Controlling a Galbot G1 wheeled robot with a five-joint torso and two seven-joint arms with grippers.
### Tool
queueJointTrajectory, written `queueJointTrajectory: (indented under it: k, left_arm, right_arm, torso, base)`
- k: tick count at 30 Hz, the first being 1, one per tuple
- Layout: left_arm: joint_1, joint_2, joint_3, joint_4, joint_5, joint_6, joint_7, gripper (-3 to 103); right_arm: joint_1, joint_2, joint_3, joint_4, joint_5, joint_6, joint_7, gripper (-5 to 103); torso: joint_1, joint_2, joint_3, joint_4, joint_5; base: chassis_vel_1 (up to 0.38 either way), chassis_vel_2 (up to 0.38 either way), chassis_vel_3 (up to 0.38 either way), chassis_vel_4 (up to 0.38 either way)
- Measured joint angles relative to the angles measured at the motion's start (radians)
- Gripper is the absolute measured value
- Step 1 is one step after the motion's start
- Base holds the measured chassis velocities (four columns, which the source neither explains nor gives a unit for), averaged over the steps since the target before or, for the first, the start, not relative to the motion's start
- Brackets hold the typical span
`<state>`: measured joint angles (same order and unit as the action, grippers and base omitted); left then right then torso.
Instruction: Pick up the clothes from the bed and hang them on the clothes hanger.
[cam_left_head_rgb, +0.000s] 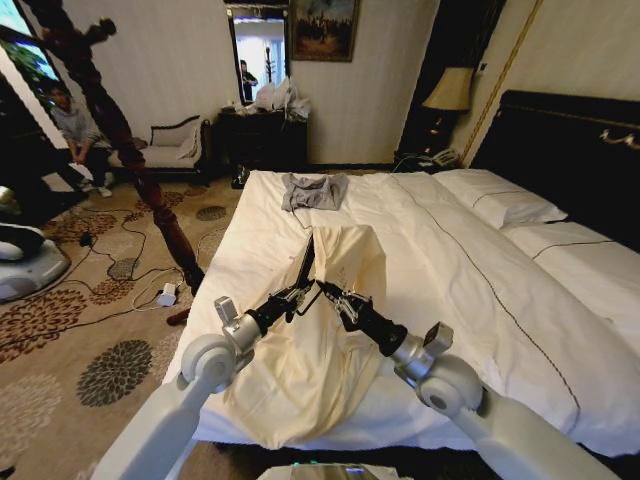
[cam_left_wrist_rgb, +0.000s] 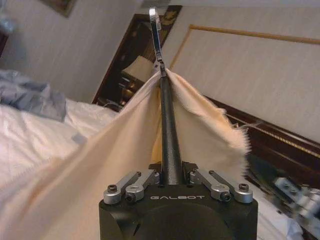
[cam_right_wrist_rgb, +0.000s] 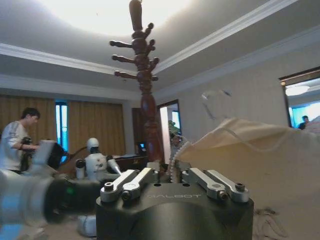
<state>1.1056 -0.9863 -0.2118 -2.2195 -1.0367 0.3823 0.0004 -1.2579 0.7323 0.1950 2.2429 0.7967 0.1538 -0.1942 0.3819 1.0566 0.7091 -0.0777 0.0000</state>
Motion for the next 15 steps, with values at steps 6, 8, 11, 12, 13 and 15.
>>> queueJointTrajectory:
  k: [6, 8, 11, 12, 13, 15]
  left_arm:
    - [0.002, 0.077, -0.040, -0.037, 0.011, -0.012, 0.009, 20]
    - [0.002, 0.085, -0.047, -0.040, 0.013, -0.014, 0.009, 20]
    - [0.004, 0.100, -0.057, -0.043, 0.023, -0.018, 0.013, 20]
    - [0.004, 0.107, -0.057, -0.043, 0.028, -0.019, 0.015, 20]
    - [0.003, 0.114, -0.057, -0.045, 0.030, -0.020, 0.017, 20]
    - [0.002, 0.123, -0.057, -0.048, 0.032, -0.021, 0.018, 20]
  right_arm:
    - [-0.027, -0.012, 0.097, -0.006, 0.168, 0.097, -0.257, 37]
    - [-0.030, -0.014, 0.103, -0.005, 0.190, 0.111, -0.302, 42]
    - [-0.037, -0.010, 0.107, 0.030, 0.266, 0.131, -0.323, 53]
    - [-0.024, 0.002, 0.109, 0.046, 0.305, 0.133, -0.266, 58]
    - [0.002, 0.015, 0.121, 0.058, 0.335, 0.133, -0.177, 64]
    - [0.024, 0.020, 0.141, 0.059, 0.342, 0.118, -0.085, 70]
  torso:
    - [0.000, 0.000, 0.000, 0.0000, -0.0001]
    - [0.000, 0.000, 0.000, 0.0000, 0.0000]
    - [0.000, 0.000, 0.000, -0.0001, -0.0001]
    - [0.000, 0.000, 0.000, -0.0003, -0.0002]
    - [0.000, 0.000, 0.000, -0.0002, -0.0001]
    - [0.000, 0.000, 0.000, 0.0002, -0.0001]
  base:
    - [0.000, 0.000, 0.000, 0.000]
    - [0.000, 0.000, 0.000, 0.000]
    - [0.000, 0.000, 0.000, 0.000]
    - [0.000, 0.000, 0.000, 0.000]
    - [0.000, 0.000, 0.000, 0.000]
    - [0.000, 0.000, 0.000, 0.000]
